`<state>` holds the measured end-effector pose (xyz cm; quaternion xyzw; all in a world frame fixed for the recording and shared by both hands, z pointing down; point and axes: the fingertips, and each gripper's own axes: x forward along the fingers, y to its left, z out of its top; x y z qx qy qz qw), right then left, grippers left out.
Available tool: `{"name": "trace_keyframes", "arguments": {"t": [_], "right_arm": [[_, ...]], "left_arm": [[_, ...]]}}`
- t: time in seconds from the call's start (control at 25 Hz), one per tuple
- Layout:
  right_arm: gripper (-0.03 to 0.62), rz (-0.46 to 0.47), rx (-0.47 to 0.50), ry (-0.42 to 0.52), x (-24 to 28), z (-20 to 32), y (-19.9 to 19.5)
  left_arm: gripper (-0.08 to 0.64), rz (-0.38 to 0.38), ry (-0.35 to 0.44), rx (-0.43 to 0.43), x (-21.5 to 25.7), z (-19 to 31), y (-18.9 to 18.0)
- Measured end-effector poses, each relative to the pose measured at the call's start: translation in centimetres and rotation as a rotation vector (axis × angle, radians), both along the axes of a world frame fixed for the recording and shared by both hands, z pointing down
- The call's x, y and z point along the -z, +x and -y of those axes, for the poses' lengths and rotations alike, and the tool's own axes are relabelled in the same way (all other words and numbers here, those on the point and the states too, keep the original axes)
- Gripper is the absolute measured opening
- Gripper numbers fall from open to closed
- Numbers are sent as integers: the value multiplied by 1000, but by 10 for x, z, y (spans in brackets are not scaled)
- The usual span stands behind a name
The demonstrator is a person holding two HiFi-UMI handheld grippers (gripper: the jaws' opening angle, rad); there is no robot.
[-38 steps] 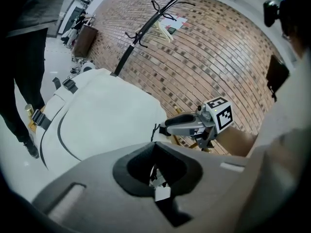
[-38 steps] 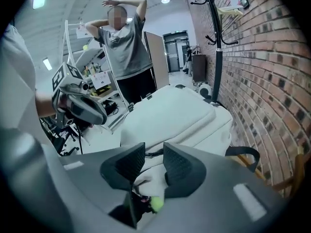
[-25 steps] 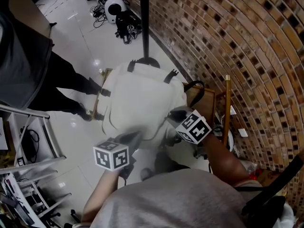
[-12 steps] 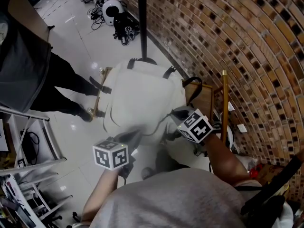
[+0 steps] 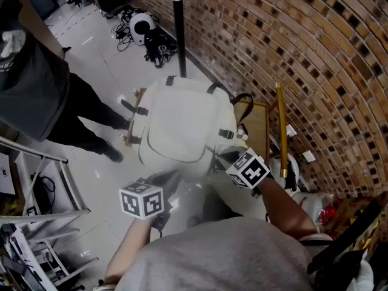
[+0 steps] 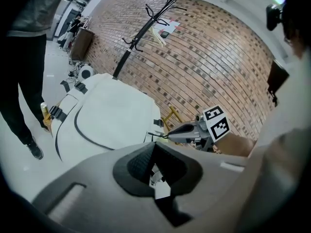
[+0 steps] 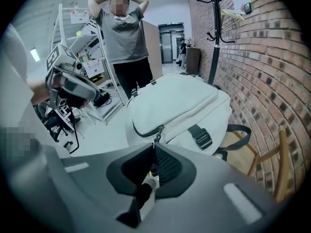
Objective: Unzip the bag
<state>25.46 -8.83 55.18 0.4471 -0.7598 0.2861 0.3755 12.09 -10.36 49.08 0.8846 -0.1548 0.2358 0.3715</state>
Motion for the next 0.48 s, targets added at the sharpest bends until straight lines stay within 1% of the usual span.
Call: {"name": "trace_keyframes", "arguments": {"t": [0.2,0.48], "right_arm": [[6,-18,-9,0,-5,-22,-21],[5,-31,-28,-5,-13,-36,-40]], "left_arm": [[2,5,23,-6,5,-18,-22],[2,21,34,-4,6,-35,-50]]}}
